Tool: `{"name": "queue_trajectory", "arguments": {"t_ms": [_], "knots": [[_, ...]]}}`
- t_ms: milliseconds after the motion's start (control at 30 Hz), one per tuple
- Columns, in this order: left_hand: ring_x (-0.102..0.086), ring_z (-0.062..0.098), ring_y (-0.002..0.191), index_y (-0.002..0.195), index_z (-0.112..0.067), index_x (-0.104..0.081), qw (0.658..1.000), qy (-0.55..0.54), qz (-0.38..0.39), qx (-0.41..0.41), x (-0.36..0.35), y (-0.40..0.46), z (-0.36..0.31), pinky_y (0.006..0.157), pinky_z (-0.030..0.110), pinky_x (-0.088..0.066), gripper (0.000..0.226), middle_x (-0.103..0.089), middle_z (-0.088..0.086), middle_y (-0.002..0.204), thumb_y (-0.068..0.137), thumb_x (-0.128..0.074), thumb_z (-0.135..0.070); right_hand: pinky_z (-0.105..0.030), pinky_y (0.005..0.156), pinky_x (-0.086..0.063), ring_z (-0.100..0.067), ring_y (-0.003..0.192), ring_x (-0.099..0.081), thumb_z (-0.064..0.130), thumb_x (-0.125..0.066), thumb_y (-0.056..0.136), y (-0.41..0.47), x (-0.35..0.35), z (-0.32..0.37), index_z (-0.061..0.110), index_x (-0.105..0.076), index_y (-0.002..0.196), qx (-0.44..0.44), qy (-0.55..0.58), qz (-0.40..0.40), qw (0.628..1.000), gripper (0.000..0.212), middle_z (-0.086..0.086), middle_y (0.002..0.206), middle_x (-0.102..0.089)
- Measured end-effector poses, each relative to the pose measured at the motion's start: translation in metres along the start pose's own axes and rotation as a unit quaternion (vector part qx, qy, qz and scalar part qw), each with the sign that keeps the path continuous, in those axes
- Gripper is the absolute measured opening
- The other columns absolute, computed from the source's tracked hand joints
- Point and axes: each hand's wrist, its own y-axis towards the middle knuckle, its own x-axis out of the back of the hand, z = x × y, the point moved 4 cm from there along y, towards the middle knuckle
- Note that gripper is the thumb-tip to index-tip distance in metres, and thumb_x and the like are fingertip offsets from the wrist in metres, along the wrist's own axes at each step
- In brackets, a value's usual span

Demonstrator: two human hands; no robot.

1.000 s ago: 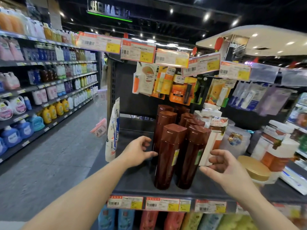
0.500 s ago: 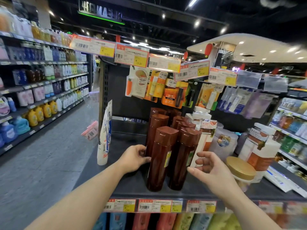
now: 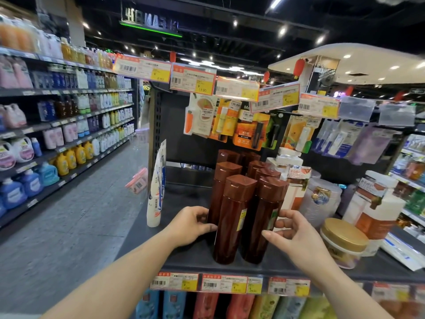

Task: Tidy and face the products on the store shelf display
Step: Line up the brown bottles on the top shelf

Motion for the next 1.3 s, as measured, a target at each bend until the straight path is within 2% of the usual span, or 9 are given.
{"name": "queue_trajectory", "arguments": {"t_ms": [200, 300, 400, 467, 600, 767, 967, 1167, 1300], "knots": [[-0.065, 0.000, 0.097, 0.100, -0.038, -0.065, 1.000, -0.025, 0.014, 0.011, -0.009, 0.008, -0.003, 0.093, 0.025, -0.050, 0.028, -0.072, -0.013, 0.099, 0.085, -0.070, -0.016, -0.026, 0.077, -0.055, -0.008, 0.086, -0.067, 0.031, -0.081, 0.073, 0.001, -0.002, -0.007, 0.031, -0.049, 0.116, -0.022, 0.006, 0.002, 1.000, 0.054, 0.005, 0.103, -0.063], [-0.063, -0.007, 0.094, 0.102, -0.037, -0.063, 0.999, -0.027, 0.025, 0.017, -0.010, 0.008, -0.005, 0.087, 0.016, -0.048, 0.027, -0.070, -0.017, 0.098, 0.086, -0.068, -0.016, -0.032, 0.081, -0.057, -0.009, 0.086, -0.068, 0.032, -0.082, 0.072, 0.001, -0.004, -0.014, 0.029, -0.051, 0.118, -0.032, 0.008, 0.005, 0.999, 0.056, 0.003, 0.103, -0.065], [-0.062, -0.011, 0.091, 0.105, -0.033, -0.063, 0.999, -0.034, 0.030, 0.012, -0.010, 0.007, -0.006, 0.080, 0.008, -0.047, 0.027, -0.069, -0.018, 0.098, 0.087, -0.067, -0.013, -0.028, 0.078, -0.055, -0.007, 0.086, -0.067, 0.033, -0.082, 0.072, 0.000, -0.006, -0.015, 0.031, -0.051, 0.117, -0.032, 0.004, 0.004, 0.999, 0.054, 0.006, 0.102, -0.065], [-0.063, -0.009, 0.093, 0.108, -0.029, -0.064, 0.999, -0.042, 0.031, 0.009, -0.011, 0.006, -0.006, 0.084, 0.011, -0.049, 0.028, -0.069, -0.016, 0.099, 0.087, -0.067, -0.011, -0.025, 0.075, -0.054, -0.007, 0.086, -0.066, 0.032, -0.081, 0.073, 0.000, -0.008, -0.014, 0.033, -0.052, 0.113, -0.029, 0.007, 0.005, 1.000, 0.049, 0.009, 0.101, -0.065], [-0.065, 0.002, 0.100, 0.114, -0.023, -0.065, 0.999, -0.040, 0.021, 0.012, -0.012, 0.005, -0.006, 0.096, 0.025, -0.049, 0.029, -0.070, -0.008, 0.106, 0.087, -0.067, -0.011, -0.026, 0.075, -0.054, -0.009, 0.085, -0.067, 0.030, -0.081, 0.074, 0.000, -0.014, -0.015, 0.034, -0.054, 0.109, -0.030, 0.021, 0.011, 0.999, 0.044, 0.009, 0.098, -0.067], [-0.062, 0.002, 0.105, 0.106, -0.036, -0.063, 0.999, -0.035, 0.030, -0.003, -0.016, 0.003, -0.012, 0.096, 0.025, -0.049, 0.030, -0.068, -0.014, 0.106, 0.088, -0.065, -0.011, -0.025, 0.075, -0.053, -0.008, 0.084, -0.067, 0.030, -0.081, 0.075, 0.001, -0.016, -0.016, 0.034, -0.055, 0.110, -0.031, 0.033, 0.015, 0.999, 0.043, 0.009, 0.097, -0.068], [-0.062, 0.002, 0.105, 0.102, -0.041, -0.061, 0.999, -0.023, 0.028, -0.001, -0.015, 0.002, -0.013, 0.097, 0.027, -0.049, 0.032, -0.068, -0.016, 0.105, 0.089, -0.064, -0.012, -0.022, 0.072, -0.051, -0.008, 0.086, -0.067, 0.029, -0.080, 0.076, 0.001, -0.016, -0.019, 0.033, -0.056, 0.110, -0.034, 0.040, 0.020, 0.998, 0.043, 0.008, 0.098, -0.067], [-0.062, 0.005, 0.107, 0.106, -0.038, -0.062, 0.999, -0.026, 0.018, 0.009, -0.014, 0.002, -0.009, 0.098, 0.031, -0.049, 0.031, -0.069, -0.013, 0.108, 0.088, -0.066, -0.013, -0.028, 0.078, -0.055, -0.009, 0.085, -0.068, 0.028, -0.081, 0.075, 0.001, -0.016, -0.021, 0.034, -0.056, 0.109, -0.035, 0.040, 0.023, 0.998, 0.042, 0.007, 0.098, -0.068], [-0.062, 0.008, 0.110, 0.120, -0.027, -0.060, 0.998, -0.046, 0.028, 0.041, -0.014, 0.001, -0.004, 0.100, 0.034, -0.049, 0.038, -0.066, -0.005, 0.117, 0.086, -0.069, -0.014, -0.024, 0.074, -0.053, -0.008, 0.084, -0.067, 0.028, -0.081, 0.075, 0.002, -0.015, -0.020, 0.032, -0.055, 0.112, -0.030, 0.035, 0.027, 0.999, 0.044, 0.007, 0.098, -0.068]]}}
